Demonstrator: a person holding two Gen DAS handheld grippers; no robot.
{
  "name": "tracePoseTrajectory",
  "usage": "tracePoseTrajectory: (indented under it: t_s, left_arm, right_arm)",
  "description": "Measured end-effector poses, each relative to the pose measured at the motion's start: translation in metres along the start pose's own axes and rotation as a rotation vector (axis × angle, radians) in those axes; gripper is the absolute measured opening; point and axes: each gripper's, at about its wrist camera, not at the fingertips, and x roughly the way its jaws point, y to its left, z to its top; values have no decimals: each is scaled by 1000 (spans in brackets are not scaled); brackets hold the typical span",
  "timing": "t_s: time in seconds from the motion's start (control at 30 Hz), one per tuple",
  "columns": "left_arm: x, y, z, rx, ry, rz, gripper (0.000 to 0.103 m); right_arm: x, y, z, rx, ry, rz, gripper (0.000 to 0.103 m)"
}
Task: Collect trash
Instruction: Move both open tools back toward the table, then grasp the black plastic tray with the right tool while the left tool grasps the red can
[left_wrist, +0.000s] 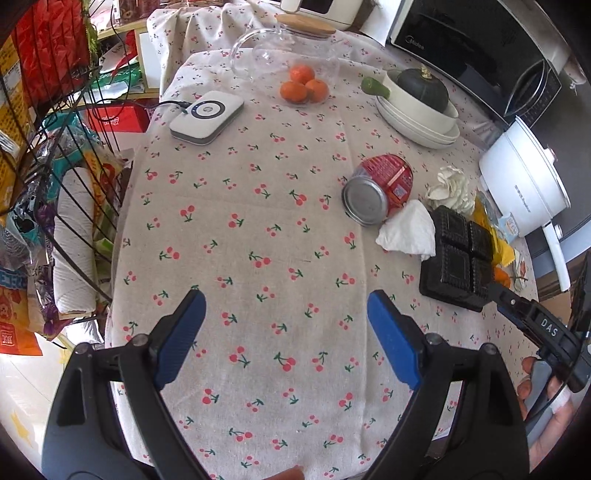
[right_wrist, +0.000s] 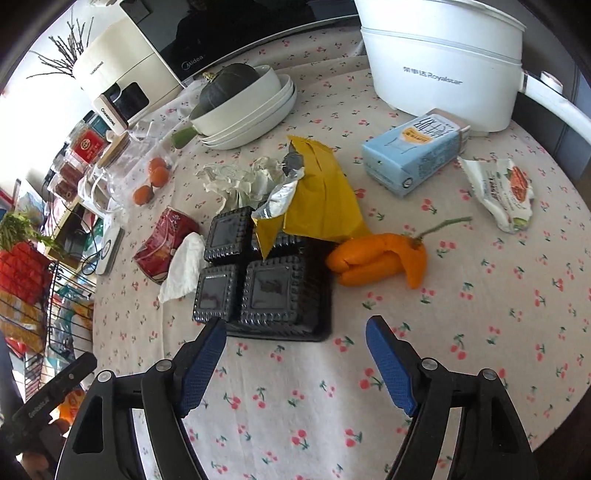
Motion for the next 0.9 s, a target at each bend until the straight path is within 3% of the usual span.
tracePoseTrajectory:
  t_s: [0.1,0.23,0.4,0.43,0.47,0.7,0.77,0.9]
  left_arm:
    - [7,4,11,-13,-11,-13,89]
    - [21,-1,25,11,-19,-42,88]
    - [35,-24,44,112,-67,-67,85]
    - [38,-29,48,129,-76,-74,85]
    - [41,-35,51,144,-81,-80,85]
    - [73,-70,68,283,-56,-54,85]
    - [82,-76,68,318,-40,-47,82]
    - [90,-83,65,342,-7,-70,57]
  right_arm:
    - [17,3,5,2,-3,7,66]
    - [29,-2,9,25,-6,27,63]
    - [29,2,9,-39,-1,39,59]
    - [28,3,8,-52,-4,41,52]
    - [24,4,9,-69,-16,50,51]
    - [10,-8,2,-95,21,45,49]
    - [5,-16,-1,-81,39,55,48]
    - [-9,-27,-5,-84,61,72,48]
